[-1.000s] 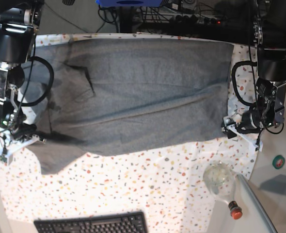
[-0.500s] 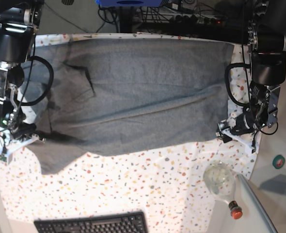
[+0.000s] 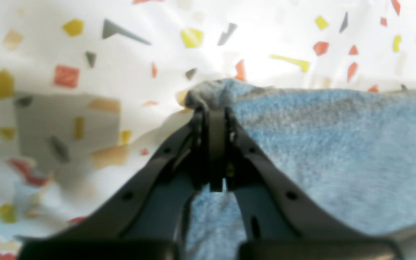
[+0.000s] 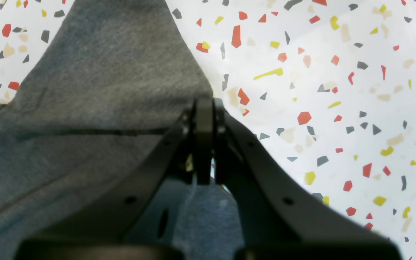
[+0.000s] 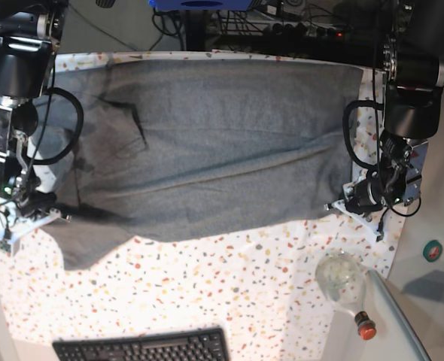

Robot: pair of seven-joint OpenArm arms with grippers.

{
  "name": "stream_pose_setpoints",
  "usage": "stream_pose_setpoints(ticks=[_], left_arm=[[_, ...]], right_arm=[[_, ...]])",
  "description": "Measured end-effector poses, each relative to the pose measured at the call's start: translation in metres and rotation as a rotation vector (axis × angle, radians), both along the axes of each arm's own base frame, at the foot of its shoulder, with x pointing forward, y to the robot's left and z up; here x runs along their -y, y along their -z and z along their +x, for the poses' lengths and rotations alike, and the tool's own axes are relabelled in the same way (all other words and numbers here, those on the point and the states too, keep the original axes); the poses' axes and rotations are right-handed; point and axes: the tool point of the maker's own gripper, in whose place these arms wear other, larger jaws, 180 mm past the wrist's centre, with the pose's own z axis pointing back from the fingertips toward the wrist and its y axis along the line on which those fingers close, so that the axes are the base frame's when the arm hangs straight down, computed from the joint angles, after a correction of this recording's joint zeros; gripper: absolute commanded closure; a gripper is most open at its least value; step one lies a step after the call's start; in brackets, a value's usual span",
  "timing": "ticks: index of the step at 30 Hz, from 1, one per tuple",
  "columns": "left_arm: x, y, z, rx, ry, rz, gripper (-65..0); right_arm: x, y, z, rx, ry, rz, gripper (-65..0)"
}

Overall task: Layout the t-shirt on the table in an organized manner, then fold the t-shirt properly
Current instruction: 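Pull the hem corners with both grippers to straighten the t-shirt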

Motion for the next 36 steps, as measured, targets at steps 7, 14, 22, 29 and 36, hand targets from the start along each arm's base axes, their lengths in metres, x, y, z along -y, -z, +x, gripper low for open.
stream_pose_setpoints(ticks=[7, 14, 22, 29, 36], left_arm=[[0.021, -0.051, 0.039, 0.086, 0.086, -0.009, 0.0], [0.031, -0.075, 0.049, 0.123, 0.128, -0.003, 0.0], [0.032, -0.082, 0.055, 0.147, 0.133, -0.001, 0.0], [0.032, -0.082, 0.054, 0.146, 0.133, -0.001, 0.0], [0.030, -0.081, 0.053, 0.142, 0.132, 0.001, 0.0]], right_arm=[[0.015, -0.023, 0.020, 0.050, 0.001, -0.035, 0.0], [0.022, -0.035, 0.043, 0.130, -0.171, -0.077, 0.0], [0.043, -0.021, 0.055, 0.180, -0.259, -0.075, 0.0], [0.055, 0.009, 0.046, 0.089, -0.342, -0.087, 0.0], [0.030, 0.018, 0.051, 0.098, -0.566, -0.179, 0.0]])
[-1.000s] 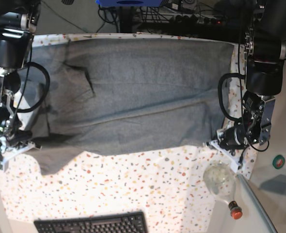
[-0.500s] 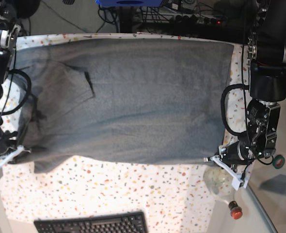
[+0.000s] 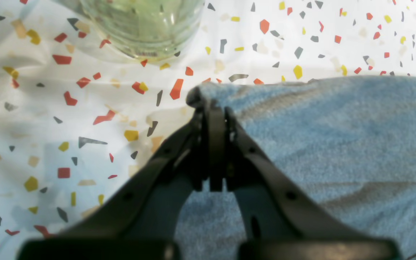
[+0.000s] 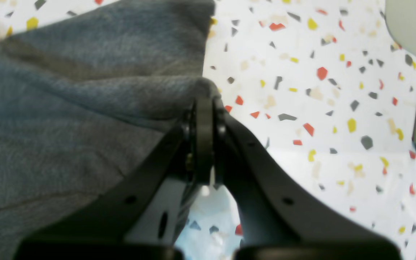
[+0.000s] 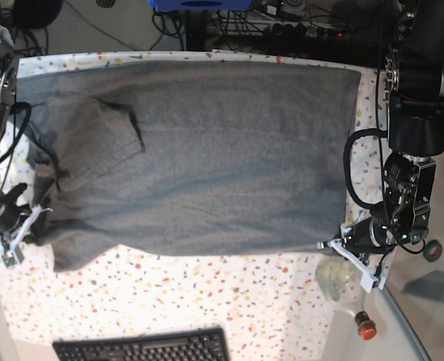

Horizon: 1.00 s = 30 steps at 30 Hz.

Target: Layout the t-shirt on the table in an organized manner, then fold the t-shirt properly

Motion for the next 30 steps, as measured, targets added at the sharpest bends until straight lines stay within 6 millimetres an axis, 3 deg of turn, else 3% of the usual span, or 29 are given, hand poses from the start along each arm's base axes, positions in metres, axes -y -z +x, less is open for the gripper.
stream_pose_setpoints(ticks=[6, 9, 10, 12, 14, 19, 24, 27, 30], left_arm=[[0.000, 0.002, -0.002, -0.005, 0.000, 0.000, 0.0], [0.000, 0.003, -0.003, -0.013, 0.001, 0.001, 0.0], [0.001, 0.004, -0.004, -0.020, 0.003, 0.000, 0.0], [0.000, 0.005, -0.005, -0.021, 0.002, 0.000, 0.0], [-0.001, 0.005, -0.005, -0.023, 0.002, 0.002, 0.0], [-0.001, 0.005, -0.005, -0.024, 0.002, 0.002, 0.0], [-0.002, 0.006, -0.006, -0.026, 0.002, 0.006, 0.0], [-0.001, 0.006, -0.006, -0.028, 0.002, 0.004, 0.0], [-0.001, 0.006, -0.006, -0.028, 0.002, 0.004, 0.0]], right_arm=[[-0.008, 0.000, 0.007, 0.004, -0.001, 0.023, 0.0], [-0.021, 0.015, -0.001, -0.081, 0.002, 0.029, 0.0], [-0.026, 0.020, -0.004, -0.111, 0.001, 0.030, -4.2], [-0.034, 0.025, -0.005, -0.136, -0.006, 0.034, -20.9], [-0.038, 0.023, -0.002, -0.126, -0.007, 0.044, -30.8], [-0.031, 0.018, 0.003, -0.105, 0.030, 0.020, -31.8], [-0.005, -0.014, 0.013, -0.023, 0.164, -0.111, -31.8], [-0.010, -0.039, 0.008, 0.017, 0.198, -0.159, -31.8], [-0.026, -0.040, -0.011, -0.029, 0.232, -0.162, -31.8]])
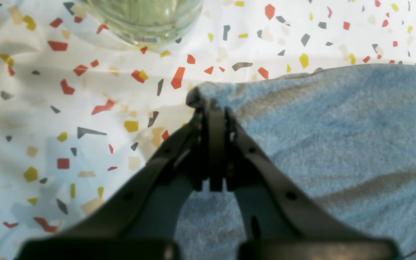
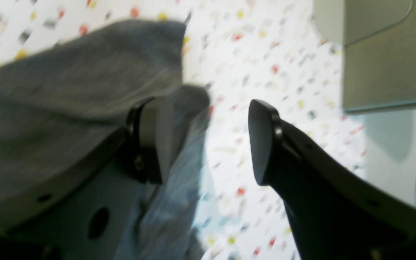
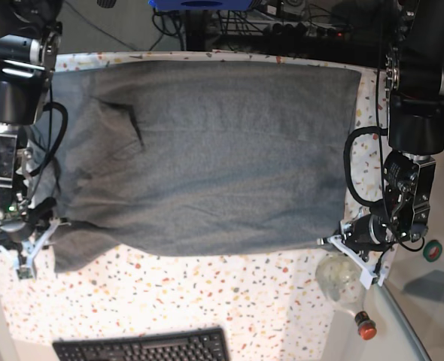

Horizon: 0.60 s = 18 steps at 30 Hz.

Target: Layout the t-shirt on the table in an organized manner, then fold the t-shirt properly

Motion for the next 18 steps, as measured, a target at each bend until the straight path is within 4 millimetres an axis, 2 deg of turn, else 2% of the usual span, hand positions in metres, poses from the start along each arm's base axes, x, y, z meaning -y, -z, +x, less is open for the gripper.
stream_pose_setpoints(ticks=[3, 6, 9, 10, 11, 12, 14, 18], left_arm=[[0.000, 0.000, 0.000, 0.001, -0.001, 0.000, 0.0], [0.000, 0.000, 0.000, 0.001, 0.000, -0.002, 0.0], [0.000, 0.002, -0.002, -0.001, 0.000, -0.001, 0.0], [0.000, 0.004, -0.004, -0.006, 0.000, -0.001, 0.0], [0.000, 0.006, -0.006, -0.013, 0.001, -0.001, 0.0], [0.000, 0.007, -0.007, -0.016, 0.001, 0.000, 0.0], [-0.001, 0.007, -0.007, -0.016, 0.000, 0.003, 0.0], [-0.001, 0.006, -0.006, -0.012, 0.000, 0.002, 0.0]], right_arm=[[-0.008, 0.012, -0.011, -0.041, 0.060, 0.023, -32.1], [-0.006, 0.019, -0.019, -0.039, 0.092, 0.020, -32.1], [-0.006, 0.035, -0.028, -0.084, 0.124, 0.028, -31.8], [-0.007, 0.037, -0.029, -0.088, 0.124, 0.034, -30.0], [-0.009, 0.038, -0.029, -0.089, 0.123, 0.036, -25.1], [-0.009, 0.038, -0.029, -0.088, 0.121, 0.035, -18.3], [-0.013, 0.040, -0.031, -0.087, 0.076, 0.033, 0.0], [-0.029, 0.053, -0.034, -0.105, 0.025, 0.072, 0.0]])
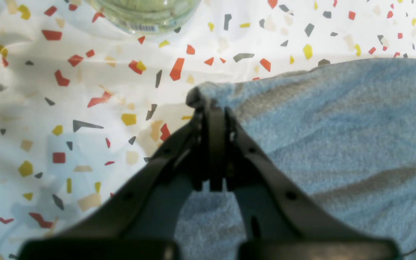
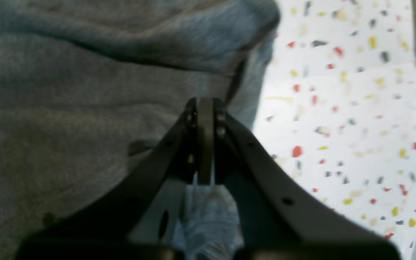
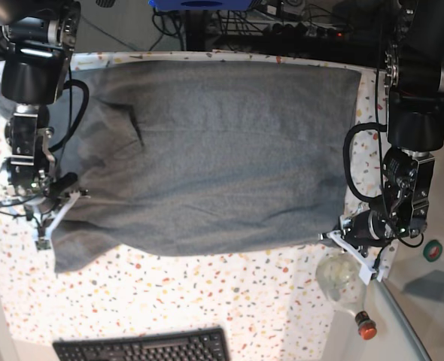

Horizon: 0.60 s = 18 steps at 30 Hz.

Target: Layout the t-shirt on the table in an organized manner, then fold the t-shirt properly

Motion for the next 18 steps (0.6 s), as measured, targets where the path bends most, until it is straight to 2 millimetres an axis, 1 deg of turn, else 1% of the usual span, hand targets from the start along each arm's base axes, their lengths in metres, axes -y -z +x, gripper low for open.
stream_pose_setpoints(ticks=[3, 6, 10, 13, 16, 18], left_arm=[[-0.005, 0.000, -0.001, -0.003, -0.003, 0.007, 0.0], [-0.007, -0.001, -0.001, 0.000, -0.006, 0.012, 0.0], [-0.007, -0.001, -0.001, 0.000, -0.006, 0.009, 0.0], [-0.012, -0.002, -0.001, -0.001, -0.009, 0.019, 0.0], [-0.012, -0.003, -0.001, 0.000, -0.010, 0.019, 0.0], [-0.012, -0.001, -0.002, -0.003, -0.009, 0.018, 0.0]], right_arm=[[-0.008, 0.009, 0.005, -0.023, -0.001, 0.031, 0.0], [-0.008, 0.015, 0.010, -0.041, -0.001, 0.042, 0.0], [-0.007, 0.027, 0.001, -0.083, 0.002, 0.047, 0.0], [0.006, 0.031, -0.005, -0.103, 0.011, 0.028, 0.0], [0.023, 0.037, -0.012, -0.129, 0.023, 0.008, 0.0], [0.027, 0.041, -0.017, -0.146, 0.026, 0.002, 0.0]])
